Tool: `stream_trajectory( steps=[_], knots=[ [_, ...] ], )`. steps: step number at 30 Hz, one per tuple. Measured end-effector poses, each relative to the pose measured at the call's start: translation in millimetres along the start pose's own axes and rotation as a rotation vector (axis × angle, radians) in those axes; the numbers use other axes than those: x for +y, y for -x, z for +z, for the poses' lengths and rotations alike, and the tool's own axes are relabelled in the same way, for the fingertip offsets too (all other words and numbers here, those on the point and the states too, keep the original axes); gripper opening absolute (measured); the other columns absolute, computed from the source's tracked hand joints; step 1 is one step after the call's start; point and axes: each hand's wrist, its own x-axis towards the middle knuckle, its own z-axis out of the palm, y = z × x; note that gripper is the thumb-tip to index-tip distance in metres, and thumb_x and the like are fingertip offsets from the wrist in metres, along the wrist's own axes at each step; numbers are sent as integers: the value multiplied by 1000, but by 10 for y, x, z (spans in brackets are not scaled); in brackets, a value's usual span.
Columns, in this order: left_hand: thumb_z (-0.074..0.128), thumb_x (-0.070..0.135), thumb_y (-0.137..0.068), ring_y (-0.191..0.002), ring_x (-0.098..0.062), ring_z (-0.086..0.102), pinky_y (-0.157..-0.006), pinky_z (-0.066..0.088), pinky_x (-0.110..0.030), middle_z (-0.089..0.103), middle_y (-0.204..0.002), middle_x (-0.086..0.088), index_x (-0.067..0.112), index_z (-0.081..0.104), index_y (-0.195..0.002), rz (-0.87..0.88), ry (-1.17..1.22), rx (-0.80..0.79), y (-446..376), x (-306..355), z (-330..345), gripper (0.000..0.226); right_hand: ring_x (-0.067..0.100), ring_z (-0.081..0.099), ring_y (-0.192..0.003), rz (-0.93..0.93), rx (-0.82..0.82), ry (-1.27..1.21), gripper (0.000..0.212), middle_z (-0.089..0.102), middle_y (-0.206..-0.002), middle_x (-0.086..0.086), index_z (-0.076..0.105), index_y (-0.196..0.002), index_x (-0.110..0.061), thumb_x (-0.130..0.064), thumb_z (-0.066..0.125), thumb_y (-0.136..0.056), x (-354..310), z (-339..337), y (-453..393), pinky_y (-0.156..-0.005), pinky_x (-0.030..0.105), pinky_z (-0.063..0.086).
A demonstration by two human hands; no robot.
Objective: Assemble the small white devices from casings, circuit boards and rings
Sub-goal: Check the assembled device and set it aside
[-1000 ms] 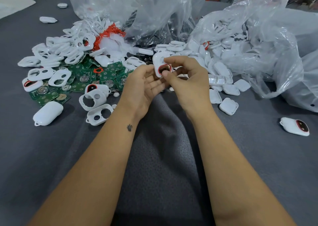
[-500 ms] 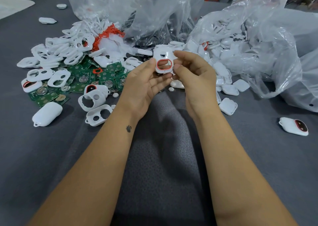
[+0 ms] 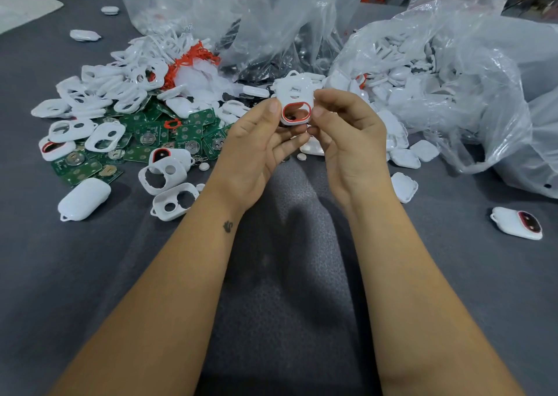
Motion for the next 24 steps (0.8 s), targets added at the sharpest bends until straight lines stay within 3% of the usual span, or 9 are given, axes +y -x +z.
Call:
stream_trajectory(
  steps=[3,6,9,12,16,19,22,24],
  knots=[
    [38,17,-105,-85,-12,69,-77,55,-23,74,-92,-1,11,65,-103,19,-4,2,-2,0,-8,28,21,57,-75,-21,20,70,22,66,-79,4,69,-87,-10,11,62,-84,-3,-7,-5,-71,26,49],
    [47,16,-102,-106,-25,67,-86,54,-26,70,-110,-16,6,67,-106,28,-36,33,-15,-16,-32,23,20,56,-79,-78,31,270,24,66,-82,4,71,-95,-14,6,64,-84,19,0,3,-75,24,51],
    [61,15,-93,-111,-29,65,-92,53,-30,69,-111,-16,5,69,-107,51,-75,53,-25,-49,-64,19,28,65,-93,-51,-12,410,25,71,-101,8,71,-109,-12,-9,66,-85,66,41,33,-89,37,54],
    [67,19,-87,-104,-27,68,-87,53,-26,73,-106,-14,2,70,-109,57,-87,71,-27,-55,-84,28,37,63,-104,3,-5,385,26,71,-108,14,70,-114,-8,-8,67,-88,77,55,33,-94,50,51],
    [70,25,-78,-100,-21,69,-85,53,-25,74,-105,-12,5,71,-109,69,-128,75,-28,-61,-86,37,23,69,-88,33,-57,330,25,73,-100,12,69,-115,-3,-7,64,-91,77,5,18,-86,36,58],
    [68,17,-85,-100,-22,69,-89,53,-29,73,-107,-12,2,68,-114,65,-157,93,-34,-74,-91,33,15,68,-79,31,-83,300,24,73,-90,8,69,-114,0,-6,62,-92,91,-8,10,-79,26,57],
    [65,6,-89,-109,-25,67,-93,51,-31,72,-112,-12,6,69,-113,66,-206,84,-24,-73,-93,25,11,68,-78,25,-94,287,15,74,-85,1,72,-104,-9,-8,61,-94,104,-19,4,-77,27,57],
    [66,4,-88,-101,-21,69,-93,51,-32,73,-107,-10,11,73,-106,76,-234,100,-13,-52,-82,20,12,68,-79,49,-84,288,15,74,-85,1,73,-101,-11,-12,59,-95,111,-27,-2,-80,34,56]
  ],
)
